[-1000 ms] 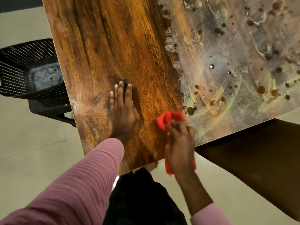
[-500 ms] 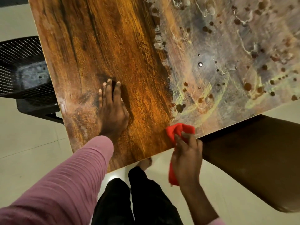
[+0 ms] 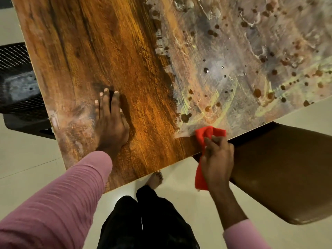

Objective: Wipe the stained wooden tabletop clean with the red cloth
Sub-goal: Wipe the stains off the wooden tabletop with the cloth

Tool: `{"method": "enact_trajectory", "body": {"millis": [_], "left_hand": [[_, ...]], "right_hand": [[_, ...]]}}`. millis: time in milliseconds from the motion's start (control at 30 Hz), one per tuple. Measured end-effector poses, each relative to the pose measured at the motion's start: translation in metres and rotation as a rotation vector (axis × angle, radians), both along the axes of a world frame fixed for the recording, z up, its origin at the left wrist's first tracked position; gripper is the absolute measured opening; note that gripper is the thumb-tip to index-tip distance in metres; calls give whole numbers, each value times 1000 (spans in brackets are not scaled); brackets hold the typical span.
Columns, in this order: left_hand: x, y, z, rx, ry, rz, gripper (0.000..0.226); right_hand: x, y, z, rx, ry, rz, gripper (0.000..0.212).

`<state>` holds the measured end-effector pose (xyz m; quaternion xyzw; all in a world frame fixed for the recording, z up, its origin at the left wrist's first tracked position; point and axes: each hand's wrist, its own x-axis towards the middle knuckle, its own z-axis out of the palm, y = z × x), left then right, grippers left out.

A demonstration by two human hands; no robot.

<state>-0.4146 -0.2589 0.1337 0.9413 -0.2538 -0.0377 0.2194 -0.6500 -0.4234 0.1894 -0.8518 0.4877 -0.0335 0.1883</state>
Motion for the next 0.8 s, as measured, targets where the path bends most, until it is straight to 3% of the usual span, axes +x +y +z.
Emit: {"method": "enact_trajectory", "body": {"millis": [67,233,300,400,467,567,733,800], "left_hand": [[0,0,-1,6,5,5,56],[1,0,-4,12,1,-2,56],[1,0,-4,17,-1,0,56],[0,0,-3,18,-18,7,55],[0,-1,-3,23,-16,6,55],[-1,-2,-1,40,-5,7,55],[1,0,-3,68,1,0,56],[2,1,-4,75,11,1,56]], "right_hand": [[8,25,0,18,-22,61,44],[3,53,3,37,-9,523,40],[1,25,4,18,41,455,49],[14,-23,5,20,71,160,42],[33,-27,5,-13,49,75,39],[57,5,7,-8,-9,182,37],[51,11,5,25,-22,685,39],[46,-20,4,-30,12,644,38]]}}
